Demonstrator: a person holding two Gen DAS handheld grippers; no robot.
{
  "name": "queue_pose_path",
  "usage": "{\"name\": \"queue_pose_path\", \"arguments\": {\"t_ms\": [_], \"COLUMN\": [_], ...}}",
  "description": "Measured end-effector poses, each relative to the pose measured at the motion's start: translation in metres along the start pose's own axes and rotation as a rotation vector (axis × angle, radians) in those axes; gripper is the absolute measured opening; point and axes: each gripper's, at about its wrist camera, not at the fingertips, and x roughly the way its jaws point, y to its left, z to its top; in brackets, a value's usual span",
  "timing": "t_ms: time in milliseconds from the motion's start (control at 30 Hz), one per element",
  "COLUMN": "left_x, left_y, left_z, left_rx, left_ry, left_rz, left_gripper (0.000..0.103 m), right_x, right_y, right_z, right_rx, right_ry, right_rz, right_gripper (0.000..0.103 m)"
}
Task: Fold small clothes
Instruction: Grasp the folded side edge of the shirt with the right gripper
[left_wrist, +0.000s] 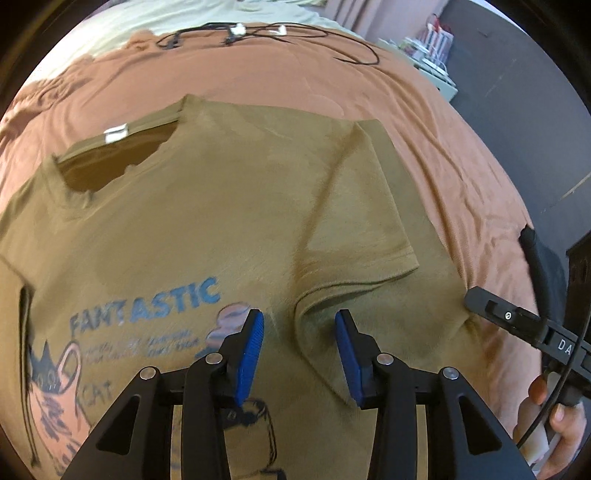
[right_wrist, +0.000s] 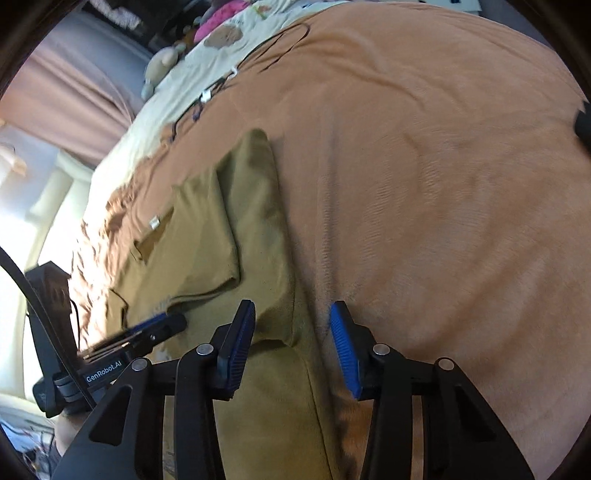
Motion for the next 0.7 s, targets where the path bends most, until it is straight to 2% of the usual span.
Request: {"name": "queue_pose_path", "arguments": {"t_ms": [67, 100, 133, 167, 200, 333, 433, 633, 700], "left_x": [0.005, 0.006, 0.008, 0.009, 0.011, 0.009, 0.005, -0.003, -0.007], "left_y": [-0.002, -0.002, -0.002, -0.002, -0.002, -0.001, 0.000, 0.003, 0.003], "left_z": [0.003, 0.003, 0.004, 0.005, 0.005, 0.003, 0.000, -0.003, -0.002], "left_rx": [0.007, 0.004, -0.002, -0.011, -0.019, -0.051, -0.068, -0.065, -0.050], "left_ry": [-0.012, -0.019, -0.023, -0.021, -0.017, 0.006, 0.027, 0.042, 0.047], "left_rz": [0.010, 0.010, 0.007, -0.004, -0.021, -0.061, -0.095, -0.047, -0.001], "left_gripper": [0.040, 0.031, 0.026, 0.013, 0.007, 0.004, 0.003, 0.004, 0.014], "right_x": [0.002, 0.005, 0.008, 0.013, 0.014, 0.012, 0.011, 0.010, 0.007], "right_y": [0.003, 0.005, 0.004, 0.004, 0.002, 0.006, 0.008, 0.005, 0.000], "right_z": [0.003, 0.004, 0.005, 0.006, 0.005, 0.003, 0.003, -0.002, -0.002], "right_rx": [-0.018, -0.030, -0.036, -0.041, -0.048, -0.101, -0.090, -0.096, -0.091], "right_ry": [0.009, 0.012, 0.016, 0.023, 0.027, 0.044, 0.047, 0.048, 0.050], "right_rz": [-0.008, -0.022, -0.034, -0.050, -0.057, -0.104, -0.105, -0.112, -0.099], "right_gripper": [0.040, 0.040, 0.036, 0.033, 0.030, 0.015, 0.010, 0.009, 0.009]}}
